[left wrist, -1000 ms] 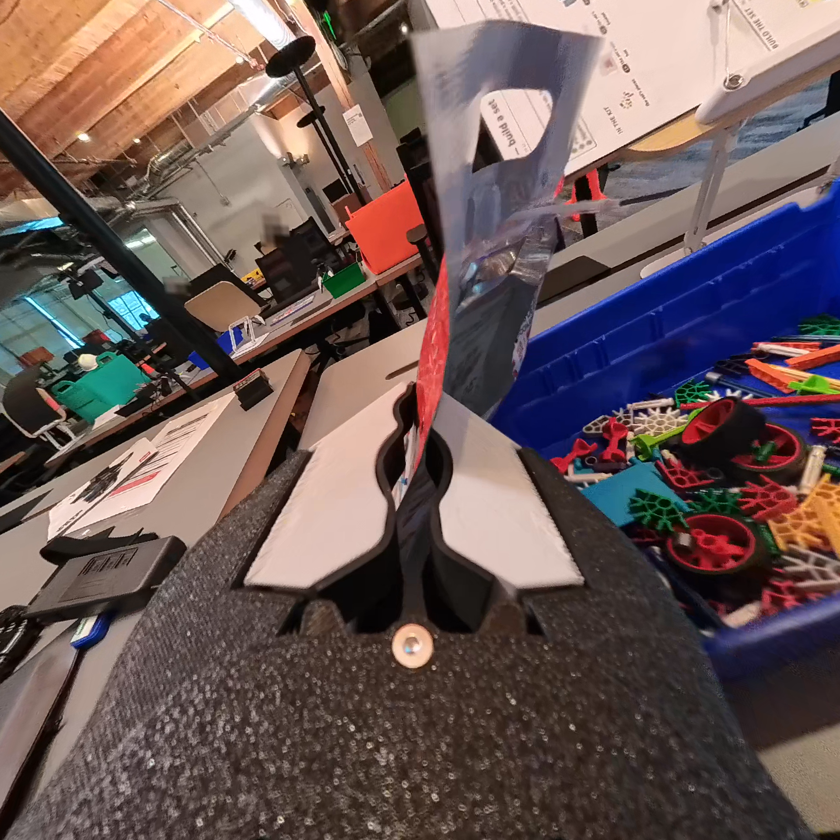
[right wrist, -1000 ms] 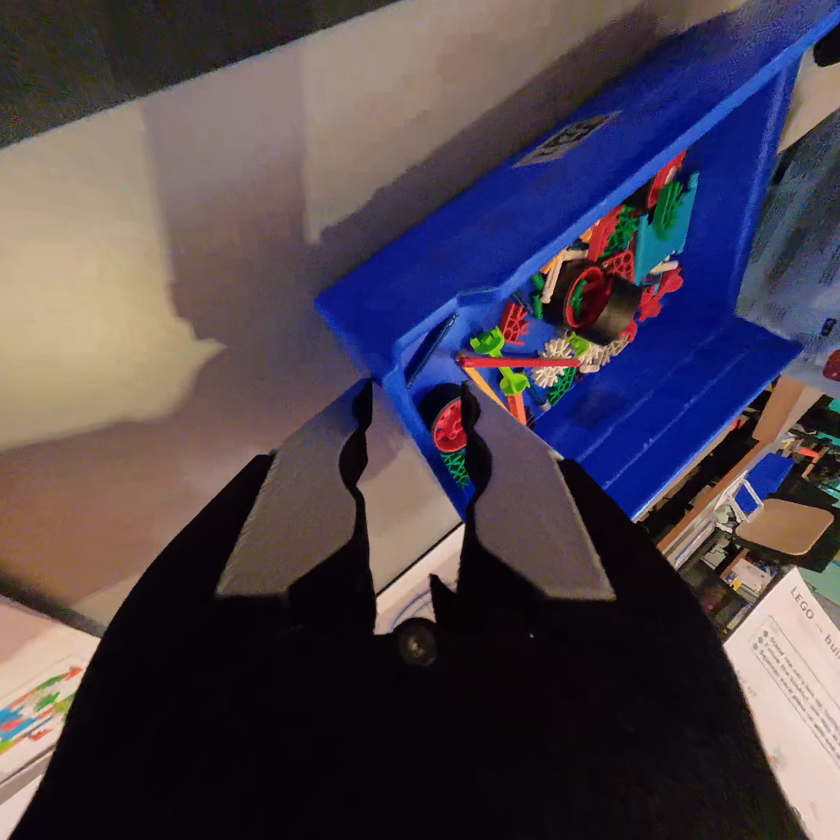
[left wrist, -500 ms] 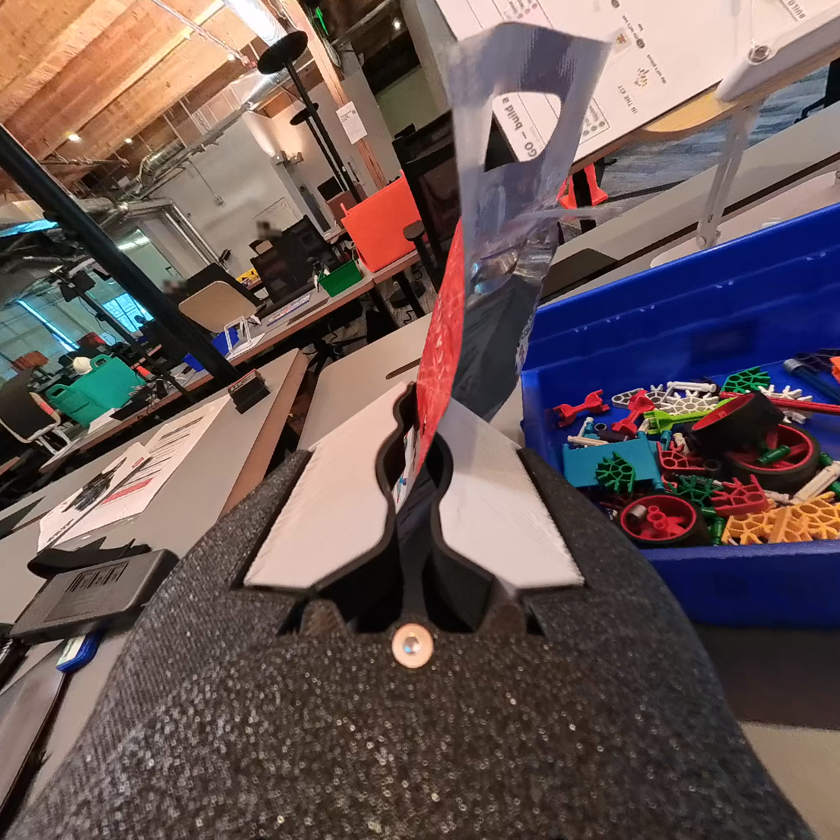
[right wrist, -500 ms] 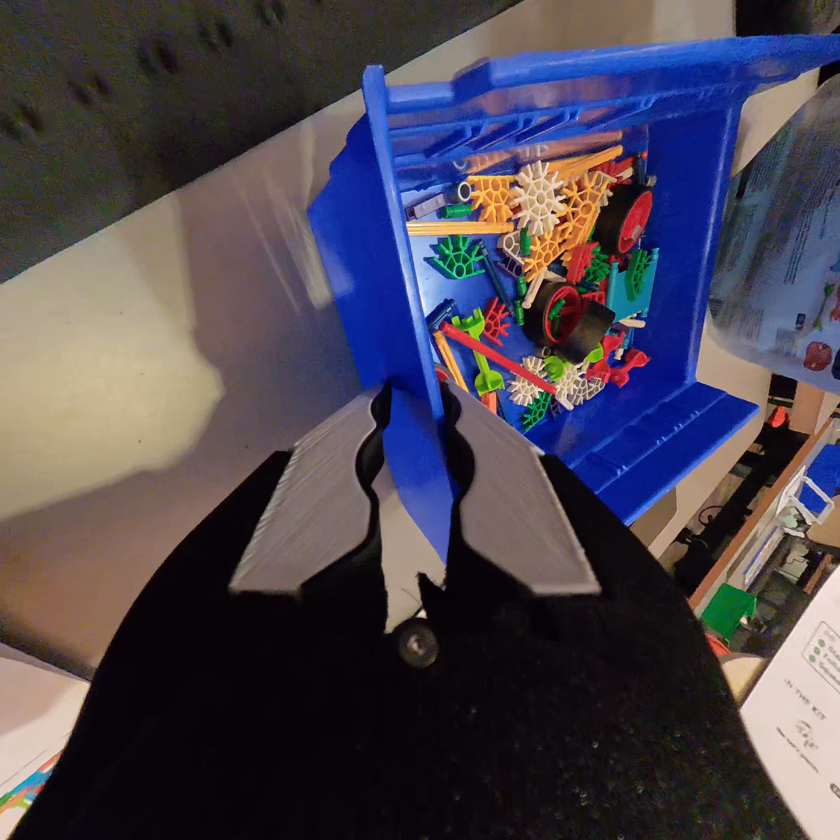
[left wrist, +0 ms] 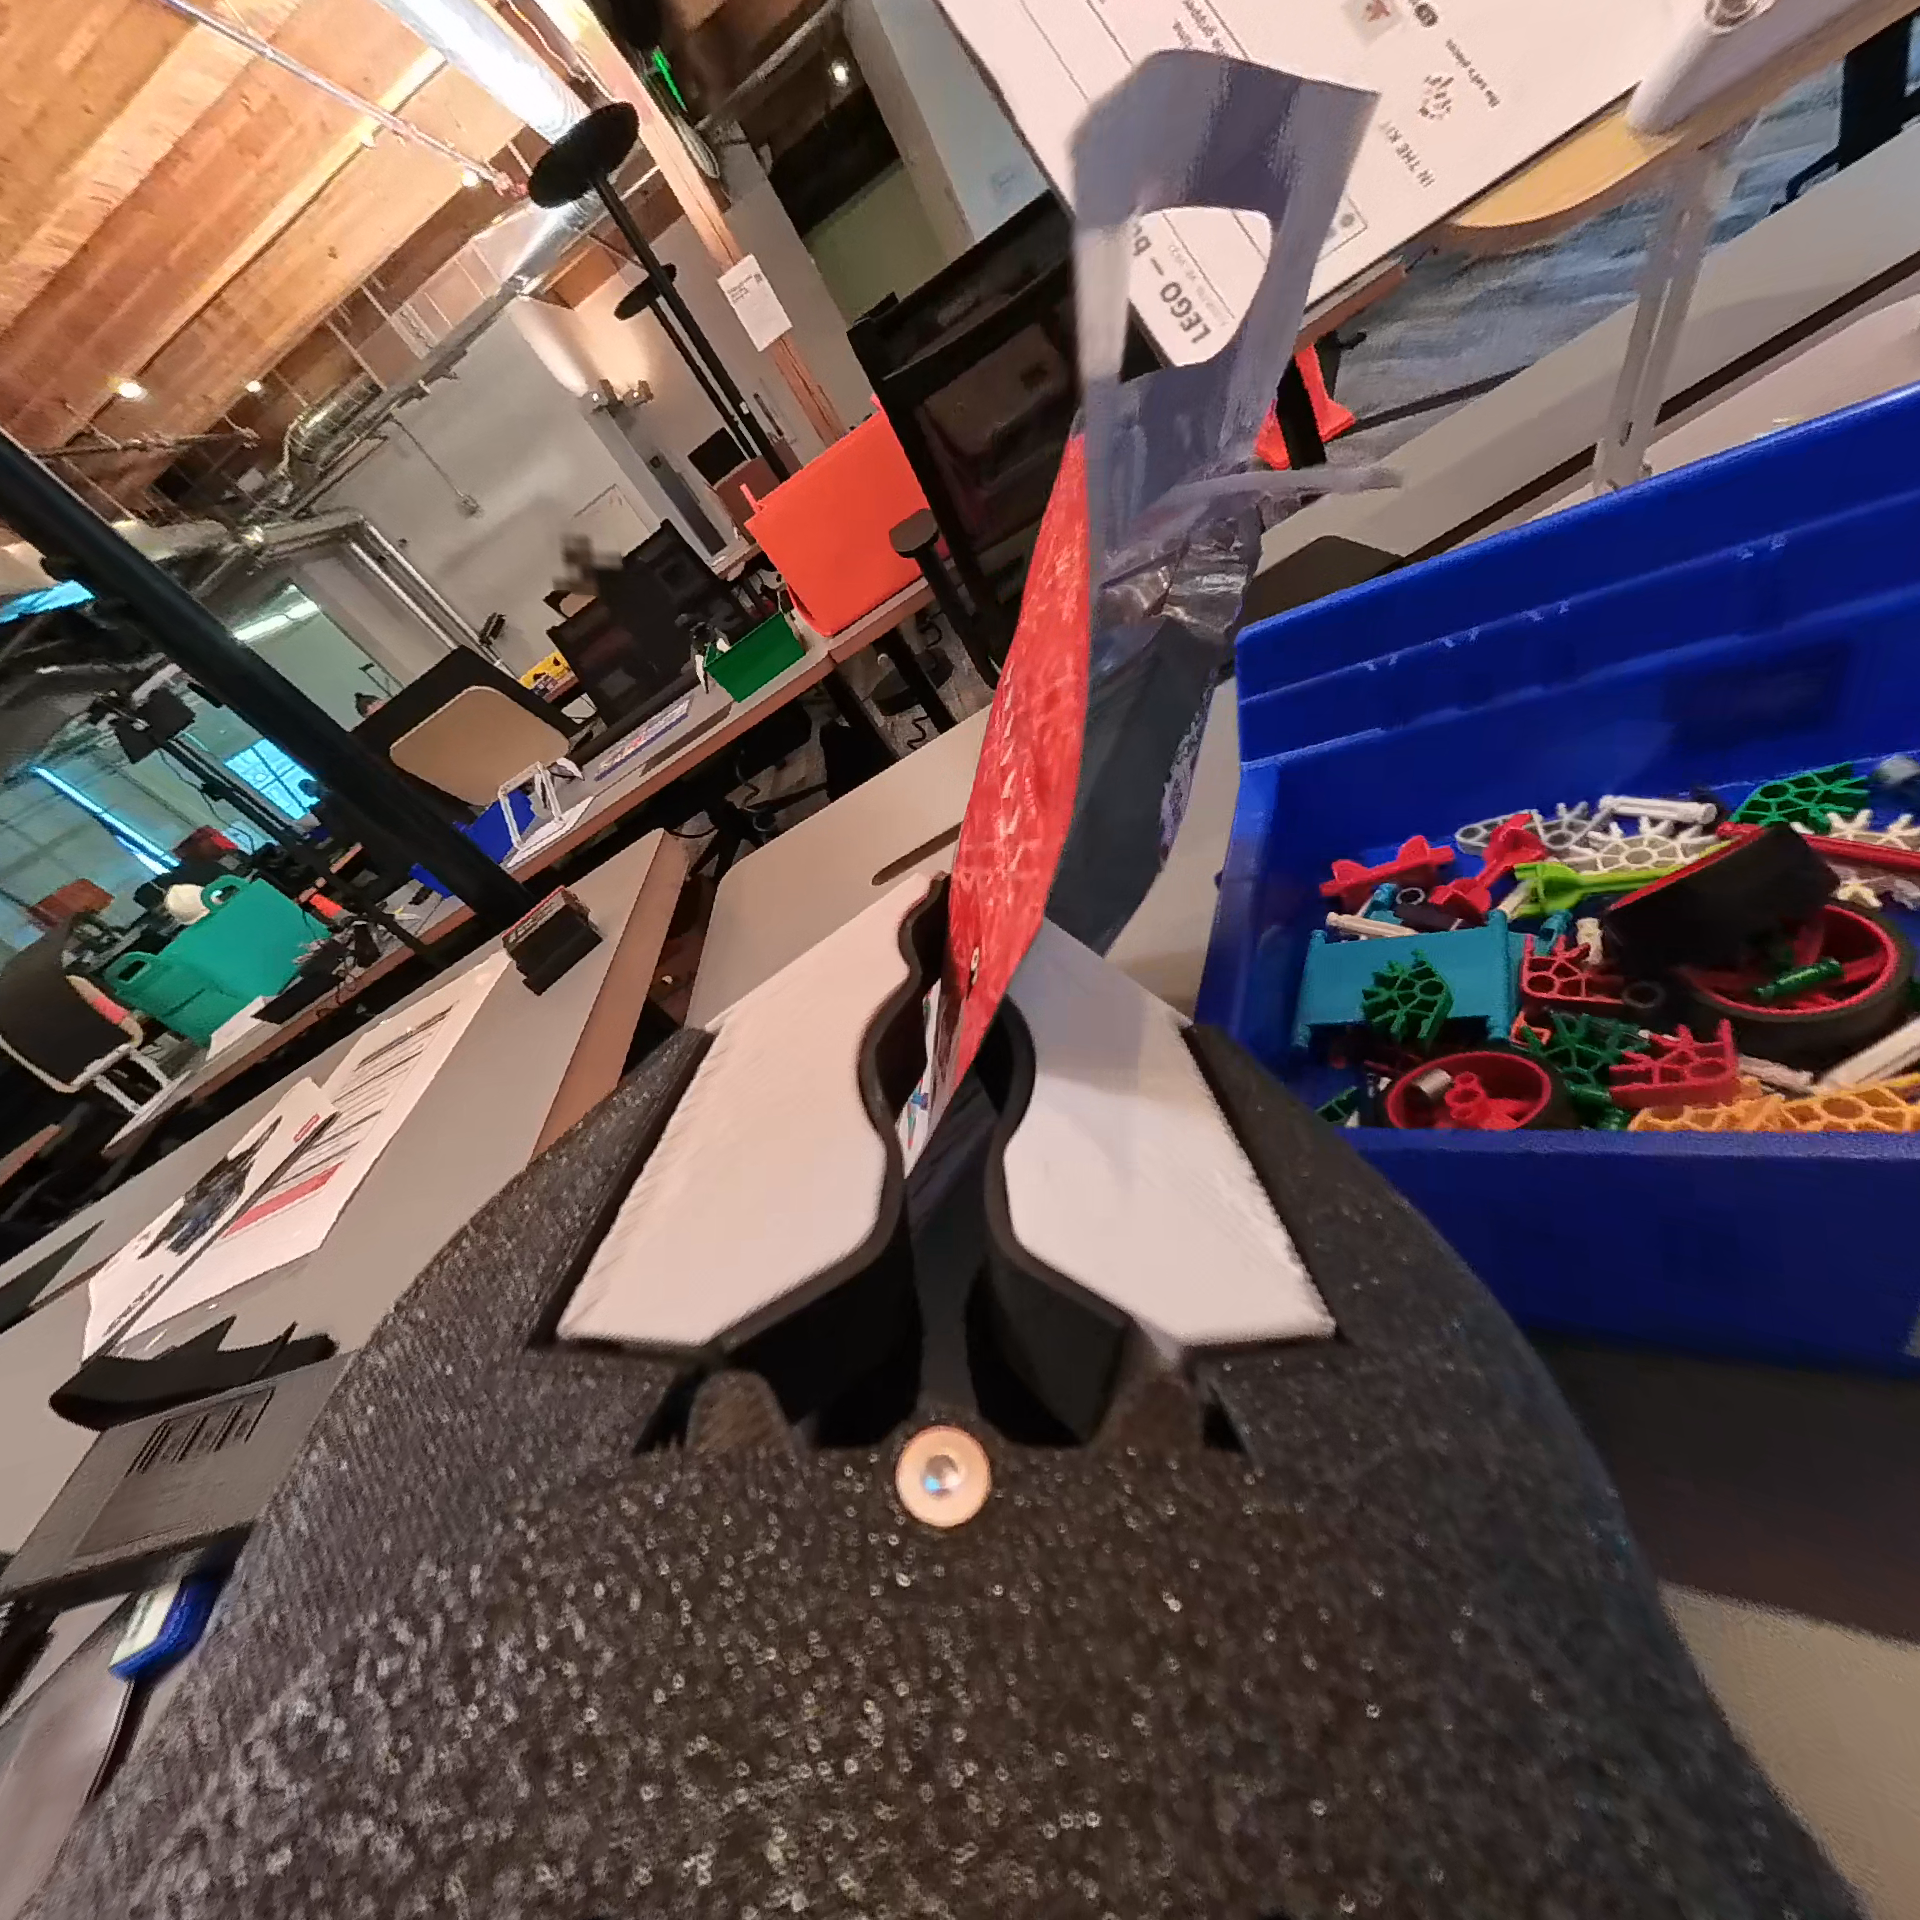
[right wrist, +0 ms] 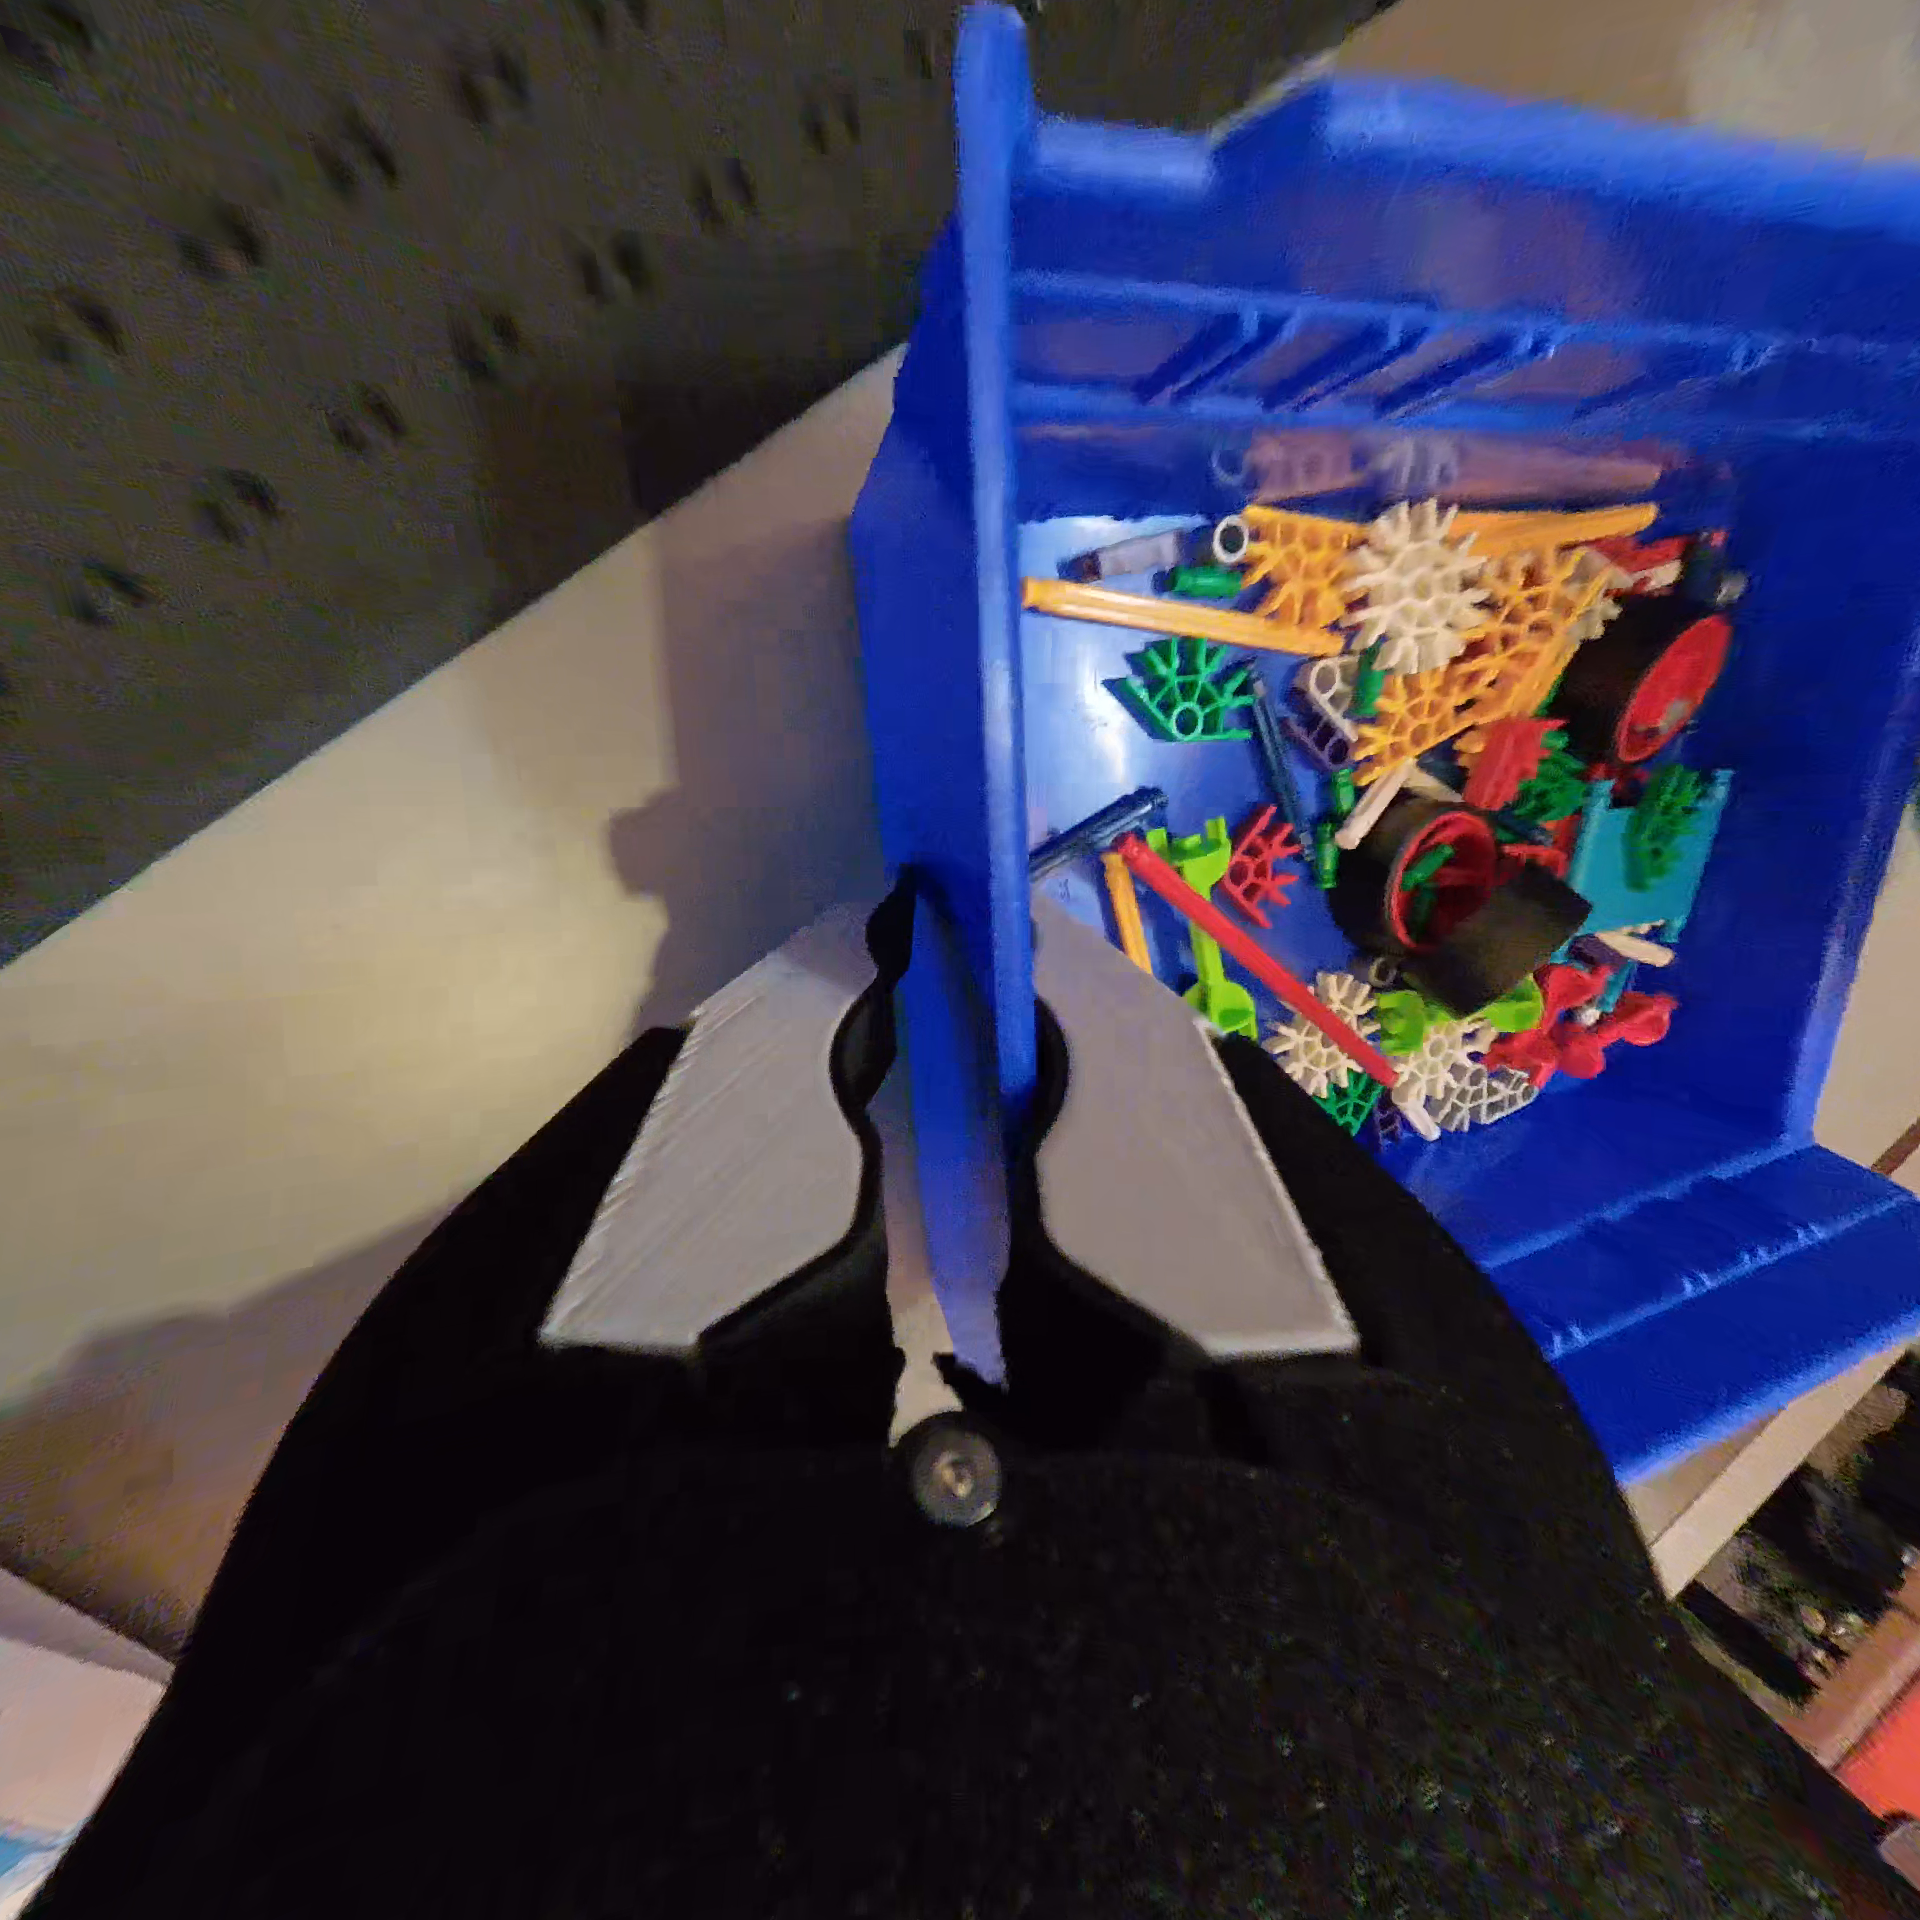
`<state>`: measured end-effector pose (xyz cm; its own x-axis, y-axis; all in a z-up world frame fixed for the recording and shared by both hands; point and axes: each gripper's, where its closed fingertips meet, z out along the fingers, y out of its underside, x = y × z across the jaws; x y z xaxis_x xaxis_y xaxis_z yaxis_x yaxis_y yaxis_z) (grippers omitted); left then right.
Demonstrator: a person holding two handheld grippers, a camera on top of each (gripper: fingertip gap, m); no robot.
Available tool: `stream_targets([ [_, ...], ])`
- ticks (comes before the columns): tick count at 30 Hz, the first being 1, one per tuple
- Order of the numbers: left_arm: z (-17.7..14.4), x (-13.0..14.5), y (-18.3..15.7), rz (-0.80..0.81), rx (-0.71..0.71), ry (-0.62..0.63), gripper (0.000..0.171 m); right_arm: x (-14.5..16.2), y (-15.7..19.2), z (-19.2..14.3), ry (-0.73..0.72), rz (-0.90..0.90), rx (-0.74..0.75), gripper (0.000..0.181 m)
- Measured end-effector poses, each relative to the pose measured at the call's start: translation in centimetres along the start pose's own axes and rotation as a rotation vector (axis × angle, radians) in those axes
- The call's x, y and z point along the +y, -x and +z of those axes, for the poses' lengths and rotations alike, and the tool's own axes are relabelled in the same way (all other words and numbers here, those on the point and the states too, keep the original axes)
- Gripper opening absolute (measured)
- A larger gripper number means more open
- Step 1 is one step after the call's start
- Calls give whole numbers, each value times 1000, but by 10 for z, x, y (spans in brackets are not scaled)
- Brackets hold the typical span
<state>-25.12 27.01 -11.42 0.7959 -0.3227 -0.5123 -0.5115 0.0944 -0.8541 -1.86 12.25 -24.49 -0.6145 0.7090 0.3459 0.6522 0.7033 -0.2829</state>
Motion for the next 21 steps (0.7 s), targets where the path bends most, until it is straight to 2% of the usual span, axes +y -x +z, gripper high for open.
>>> stream_targets([
  [4,8,3,1,-1,7,7,0,-3,-4,2,28,135,-2,10],
  [11,16,6,1,-9,9,14,0,-8,-20,6,34,307,145,16],
  [21,27,7,3,-41,7,18,0,-12,-18,5,-4,276,189,12],
])
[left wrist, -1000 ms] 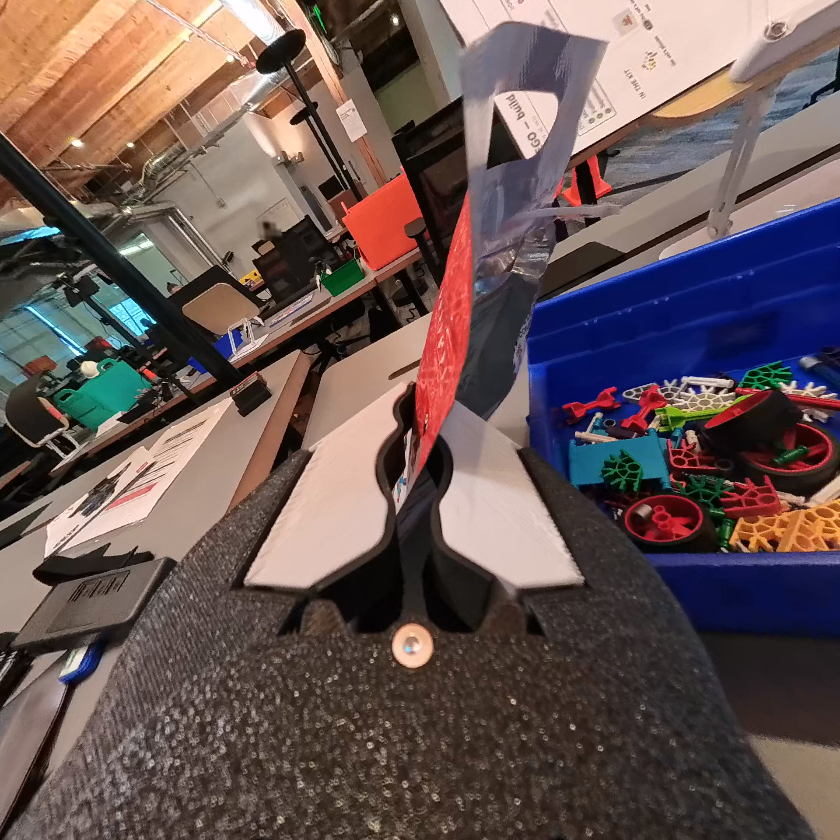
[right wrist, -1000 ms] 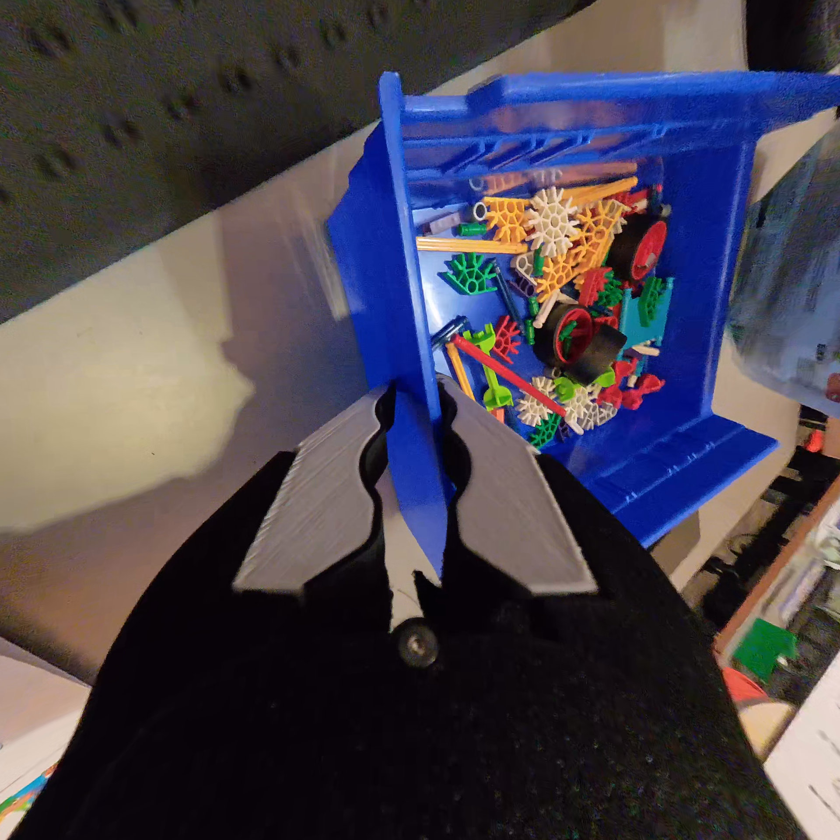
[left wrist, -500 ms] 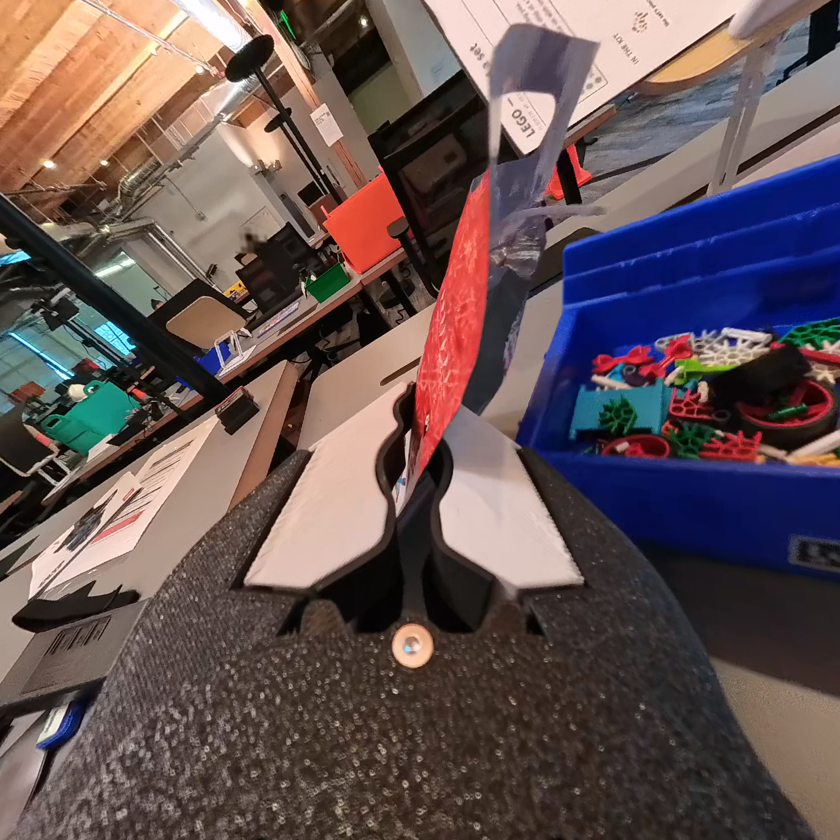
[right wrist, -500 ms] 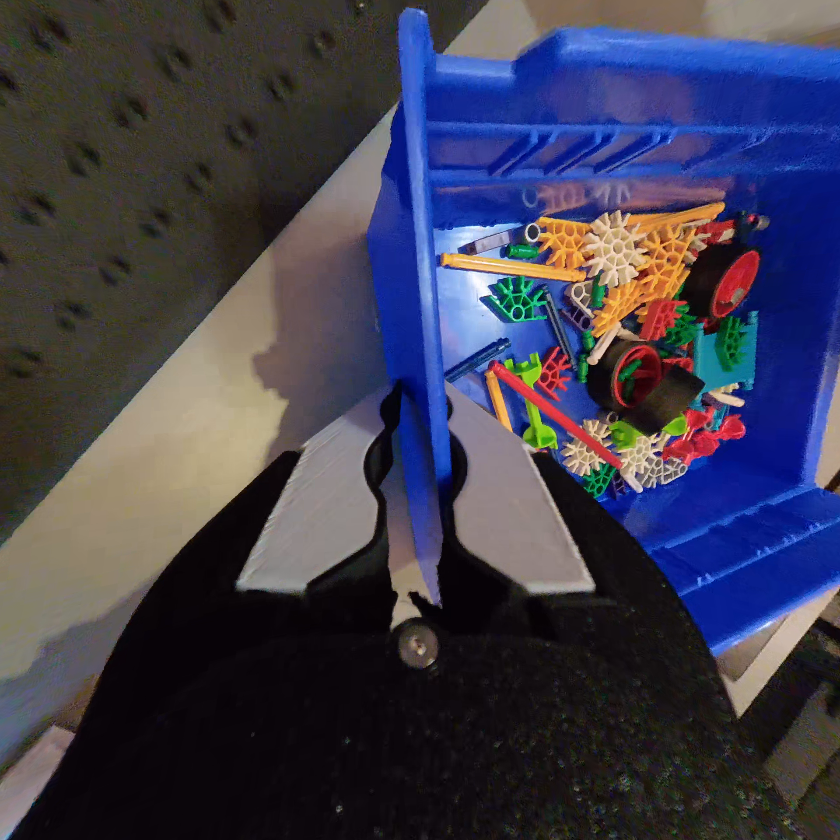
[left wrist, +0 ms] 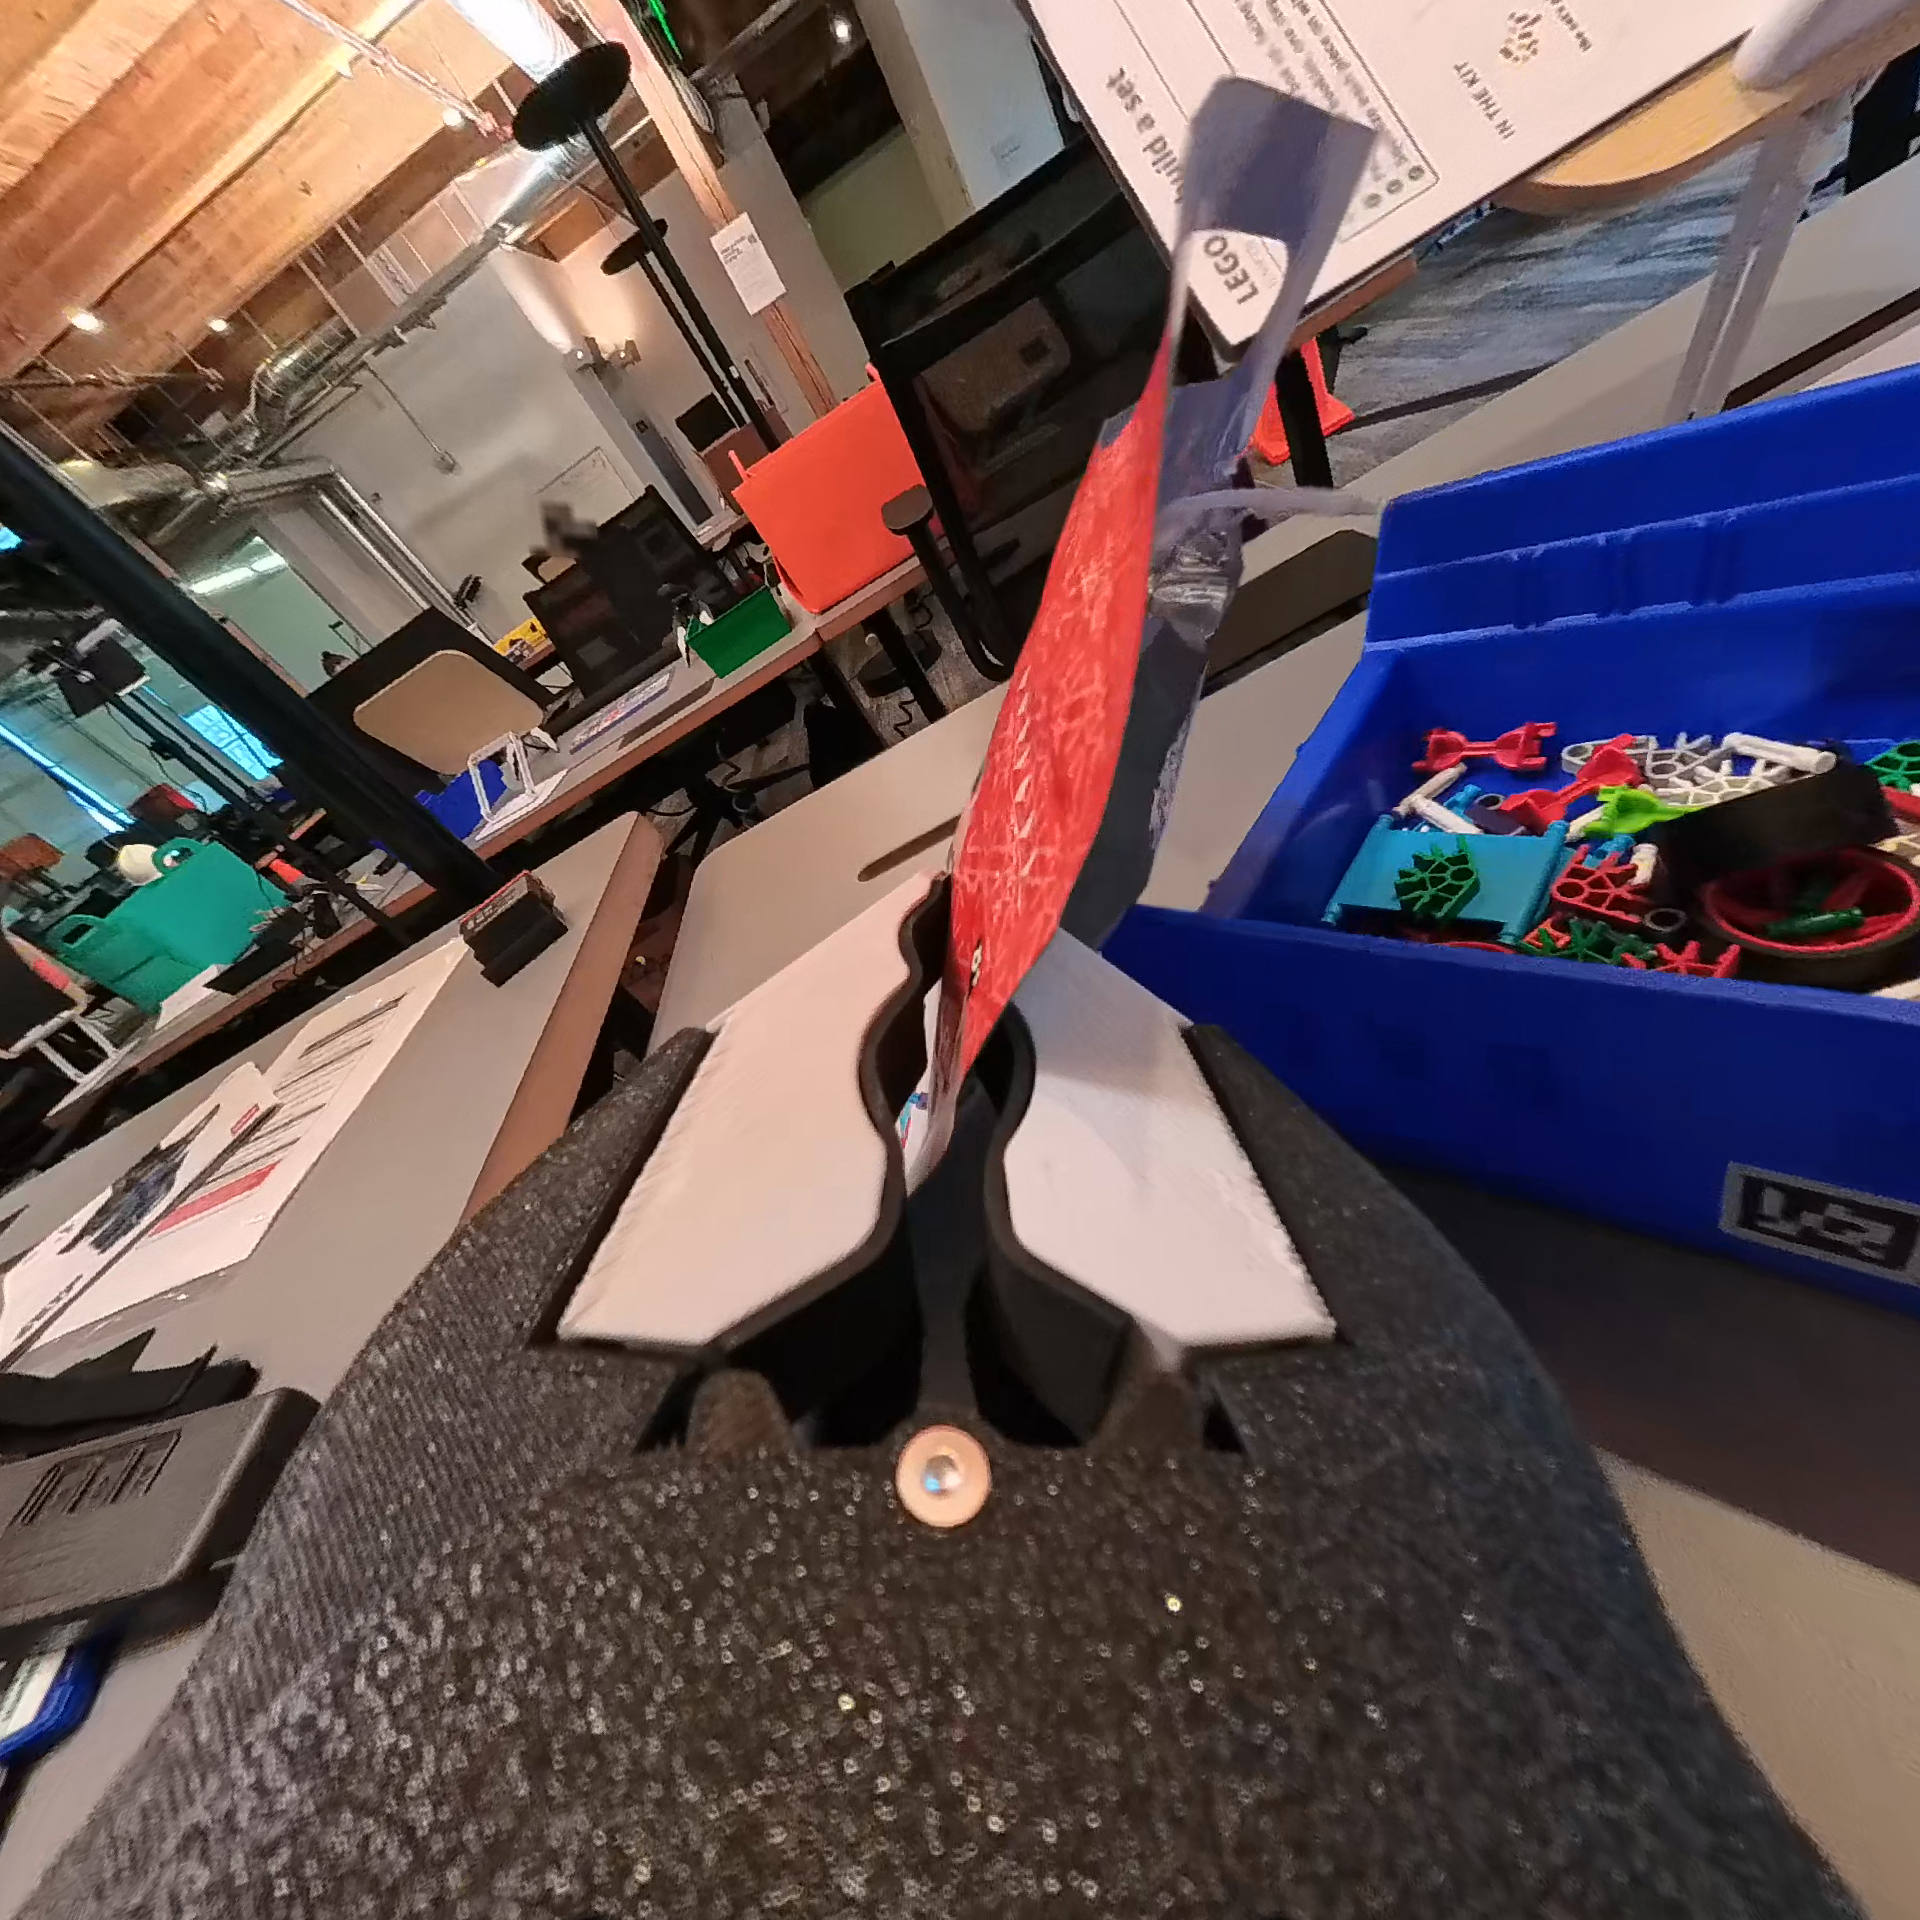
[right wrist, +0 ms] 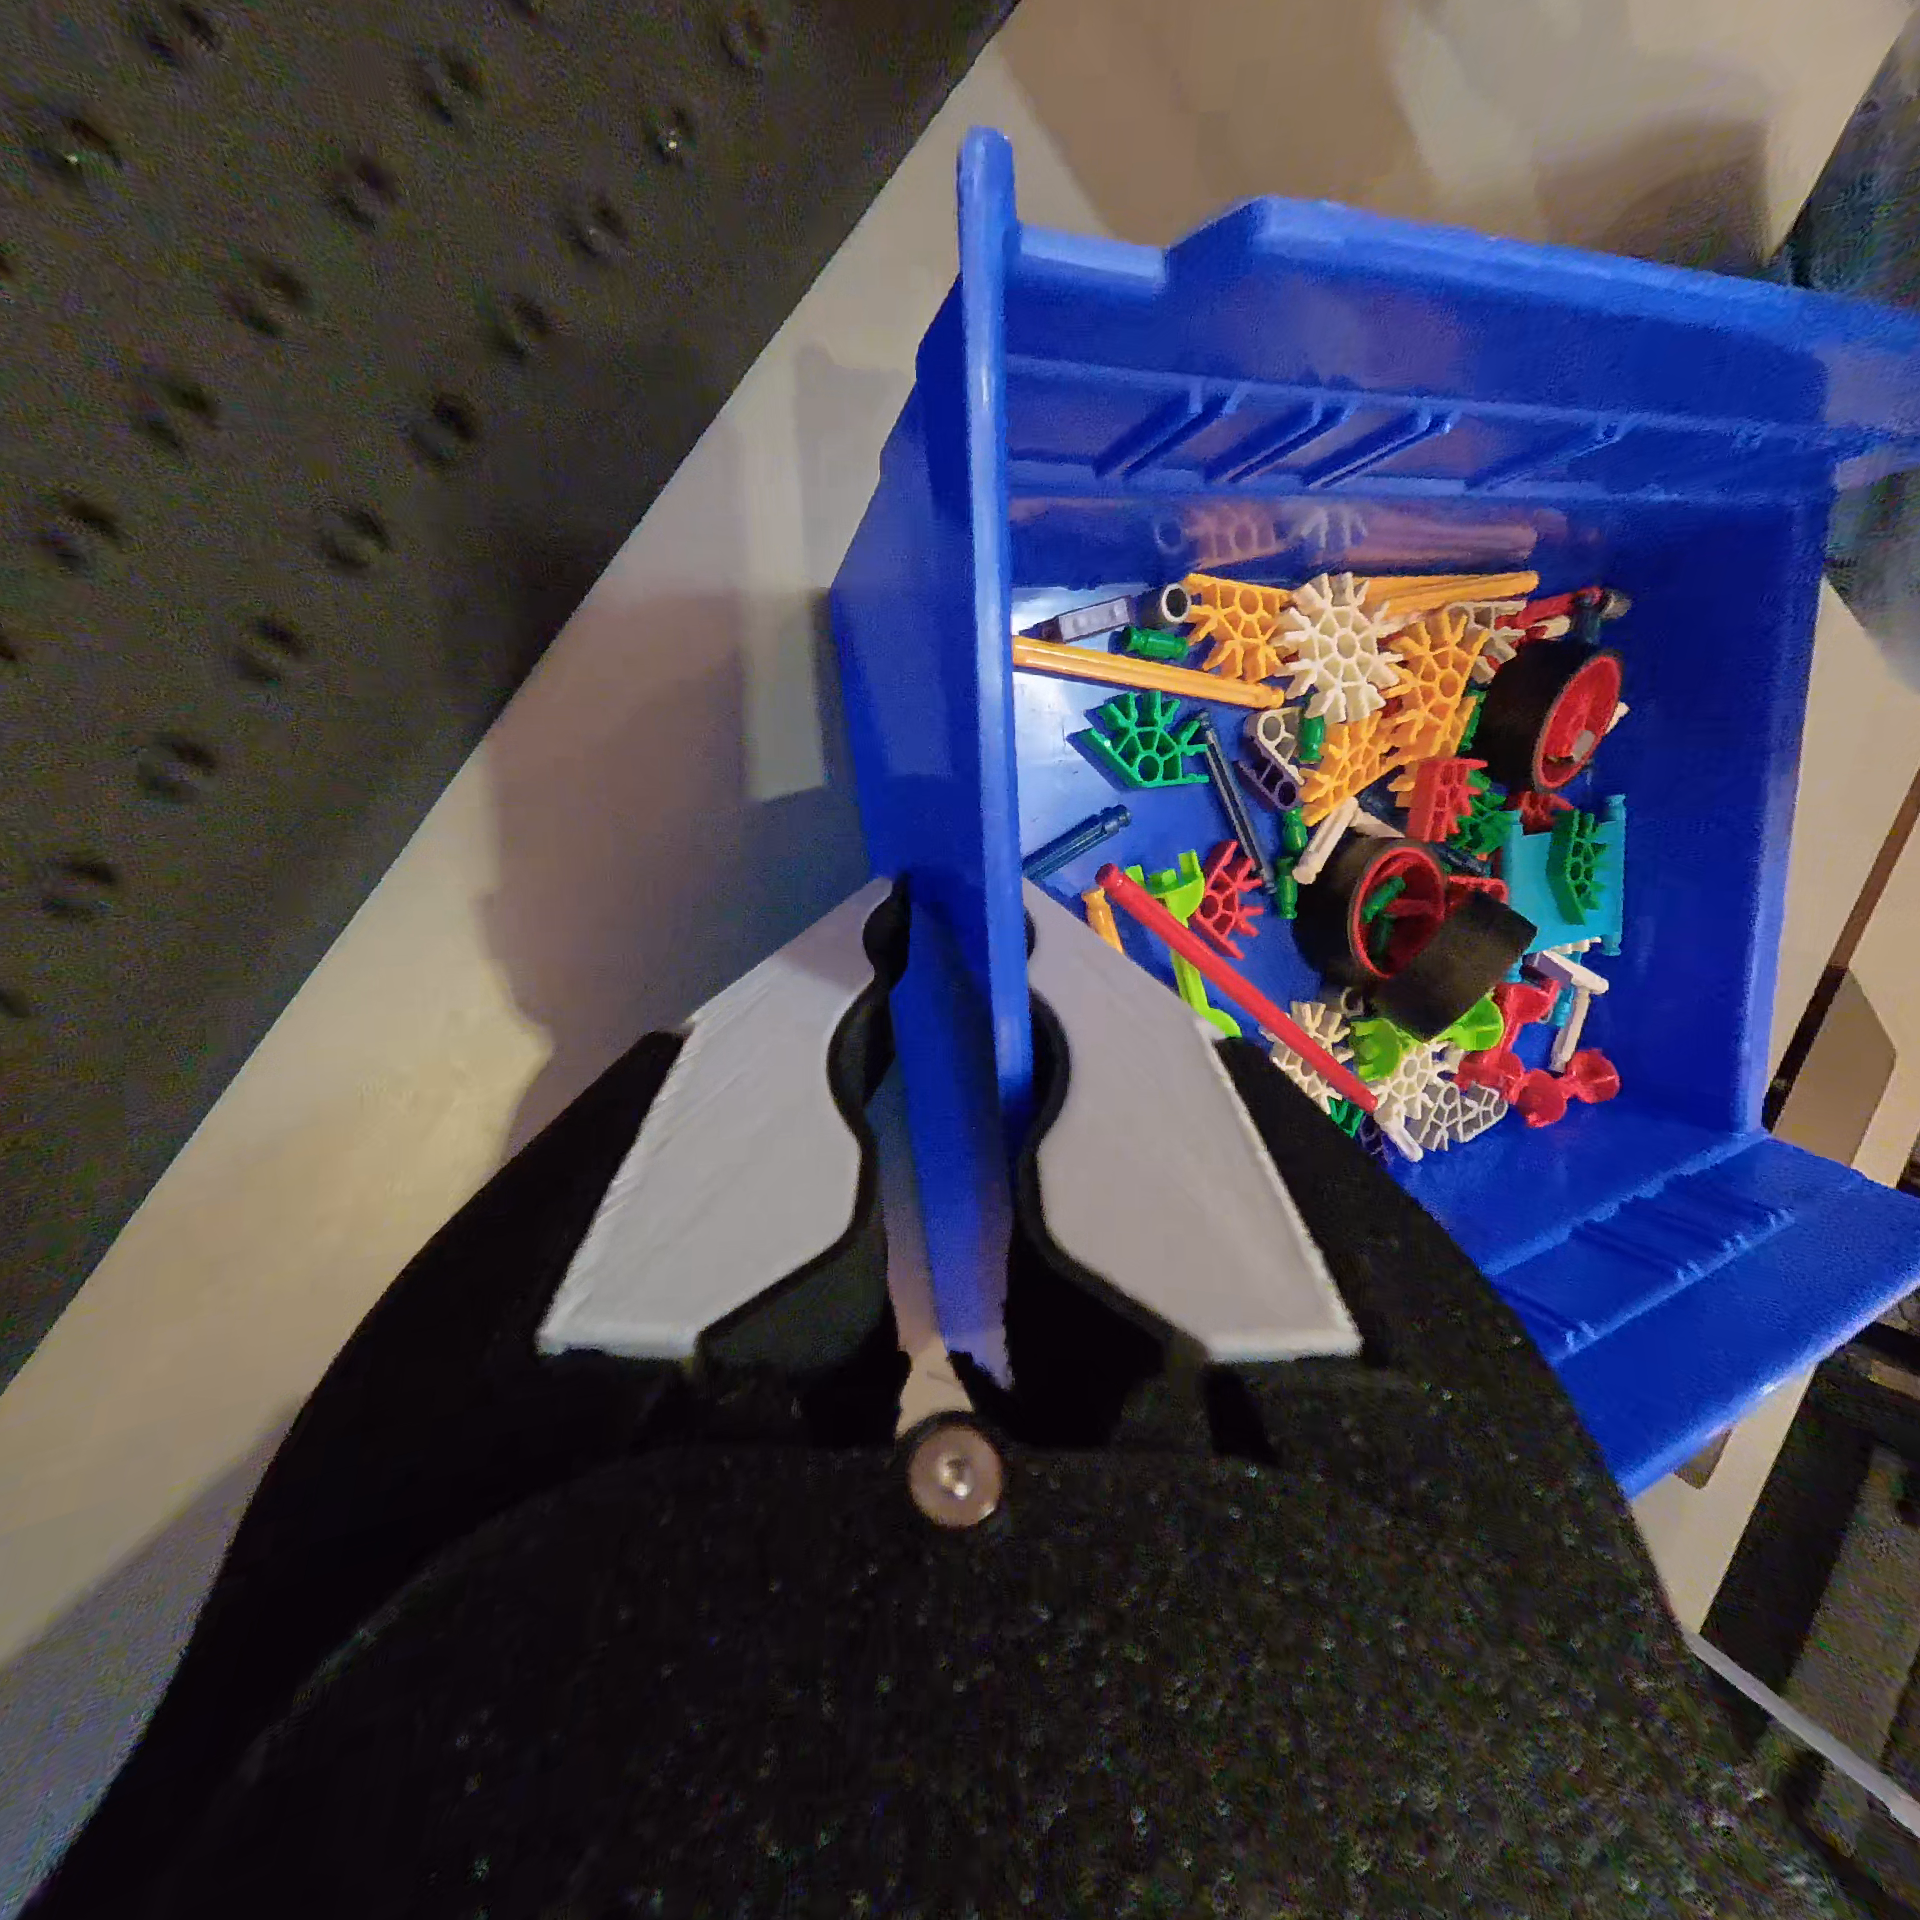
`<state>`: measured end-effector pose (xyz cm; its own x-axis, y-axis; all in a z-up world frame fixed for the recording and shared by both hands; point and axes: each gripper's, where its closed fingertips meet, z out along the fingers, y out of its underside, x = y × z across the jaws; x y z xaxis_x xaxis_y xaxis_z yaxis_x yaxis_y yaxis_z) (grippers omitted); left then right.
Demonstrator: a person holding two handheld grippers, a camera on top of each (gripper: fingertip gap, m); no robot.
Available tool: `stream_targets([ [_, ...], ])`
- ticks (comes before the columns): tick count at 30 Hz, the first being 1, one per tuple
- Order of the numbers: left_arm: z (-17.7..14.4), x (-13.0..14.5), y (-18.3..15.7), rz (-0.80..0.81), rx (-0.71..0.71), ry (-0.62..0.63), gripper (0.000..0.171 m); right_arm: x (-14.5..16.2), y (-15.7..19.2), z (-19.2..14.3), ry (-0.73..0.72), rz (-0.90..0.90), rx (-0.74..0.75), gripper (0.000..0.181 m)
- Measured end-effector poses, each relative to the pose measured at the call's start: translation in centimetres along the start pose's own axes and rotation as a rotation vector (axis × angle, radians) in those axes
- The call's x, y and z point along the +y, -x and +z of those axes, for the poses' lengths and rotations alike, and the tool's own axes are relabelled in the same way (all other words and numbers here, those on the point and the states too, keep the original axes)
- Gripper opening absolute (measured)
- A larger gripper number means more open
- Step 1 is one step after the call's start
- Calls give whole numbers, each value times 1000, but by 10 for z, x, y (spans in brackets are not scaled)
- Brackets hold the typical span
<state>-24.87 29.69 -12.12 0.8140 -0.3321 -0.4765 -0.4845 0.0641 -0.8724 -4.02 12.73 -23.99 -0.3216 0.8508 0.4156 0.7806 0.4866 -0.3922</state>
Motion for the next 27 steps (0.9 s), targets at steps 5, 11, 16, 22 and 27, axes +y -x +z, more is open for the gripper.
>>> stream_targets([
  [5,1,-4,2,0,-3,-8,0,0,13,-6,0,-13,-59,7],
  [11,4,-2,0,30,-11,4,0,1,18,-28,15,-13,-74,7],
  [16,8,0,-5,30,3,4,0,0,26,-60,51,-63,-66,6],
  [22,12,1,-20,22,38,9,0,-12,35,-93,104,-143,-39,5],
  [27,11,-4,-30,-95,90,-32,0,-21,28,-103,137,-180,3,6],
])
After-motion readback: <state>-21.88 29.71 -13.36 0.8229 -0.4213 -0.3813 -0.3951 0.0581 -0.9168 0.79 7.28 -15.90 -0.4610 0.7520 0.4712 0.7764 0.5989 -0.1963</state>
